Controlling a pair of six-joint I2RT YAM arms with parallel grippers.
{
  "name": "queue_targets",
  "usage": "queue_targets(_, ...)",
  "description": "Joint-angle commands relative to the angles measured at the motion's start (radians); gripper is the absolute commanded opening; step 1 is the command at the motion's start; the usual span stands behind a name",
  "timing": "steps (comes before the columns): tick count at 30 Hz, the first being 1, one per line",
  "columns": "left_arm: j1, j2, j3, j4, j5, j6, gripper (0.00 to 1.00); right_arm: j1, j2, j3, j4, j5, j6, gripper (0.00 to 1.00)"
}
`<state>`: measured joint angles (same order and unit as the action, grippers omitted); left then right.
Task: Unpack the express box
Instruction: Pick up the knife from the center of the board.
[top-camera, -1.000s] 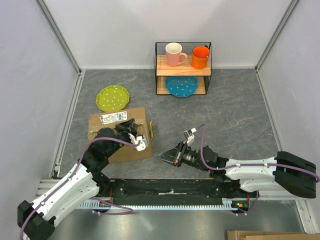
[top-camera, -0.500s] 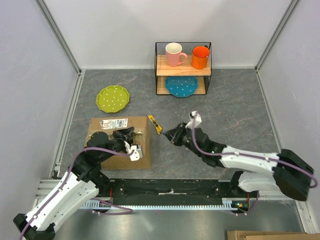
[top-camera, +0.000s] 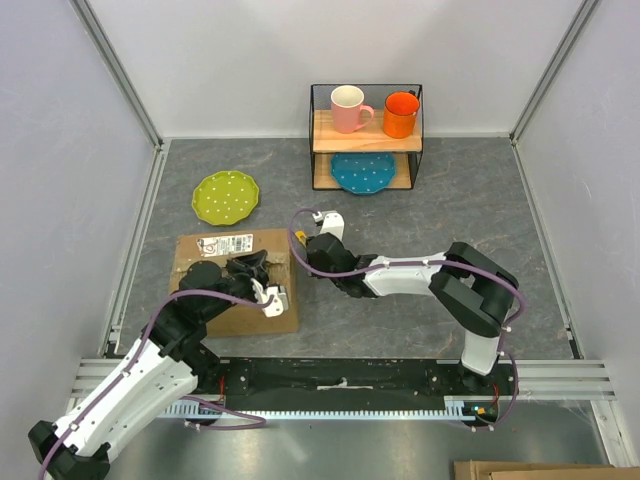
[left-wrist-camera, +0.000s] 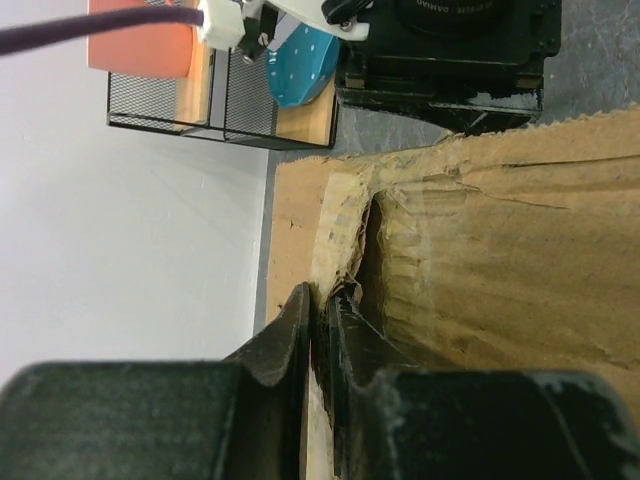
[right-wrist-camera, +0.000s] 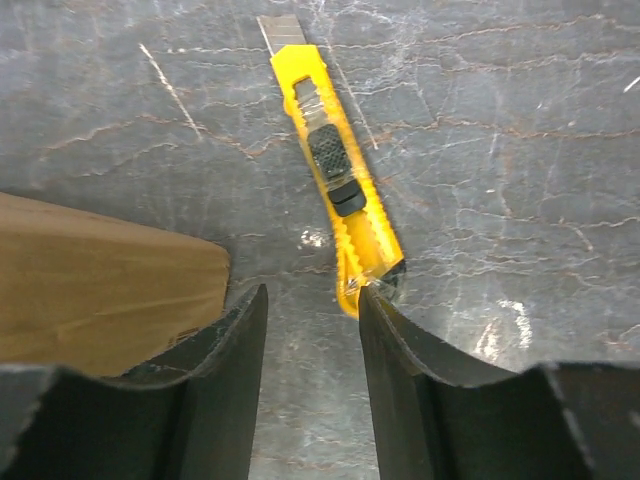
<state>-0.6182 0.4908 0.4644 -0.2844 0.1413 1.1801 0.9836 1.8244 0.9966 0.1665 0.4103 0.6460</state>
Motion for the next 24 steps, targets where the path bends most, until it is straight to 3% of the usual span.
queue_targets(1,0.005,0.041,0.052,0.074,0.050,-0.039,0.02,-0.005,0.027,0.069,-0.042,0.085,-0.098,0.51)
queue_targets(10,0.005,-0.017,0.095,-0.082,0.182,-0.046,0.02,-0.010,0.099,0.155,-0.064,0.116,-0.183,0.66)
queue_targets(16,0.005,-0.067,0.091,-0.139,0.175,-0.040,0.02,-0.031,0.200,0.241,-0.110,0.094,-0.201,0.66)
queue_targets(20,0.005,-0.086,0.089,-0.157,0.175,-0.031,0.02,-0.043,0.245,0.270,-0.130,0.085,-0.209,0.61)
queue_targets(24,0.005,-0.089,0.074,-0.147,0.181,-0.030,0.03,-0.056,0.218,0.220,-0.116,0.048,-0.198,0.39)
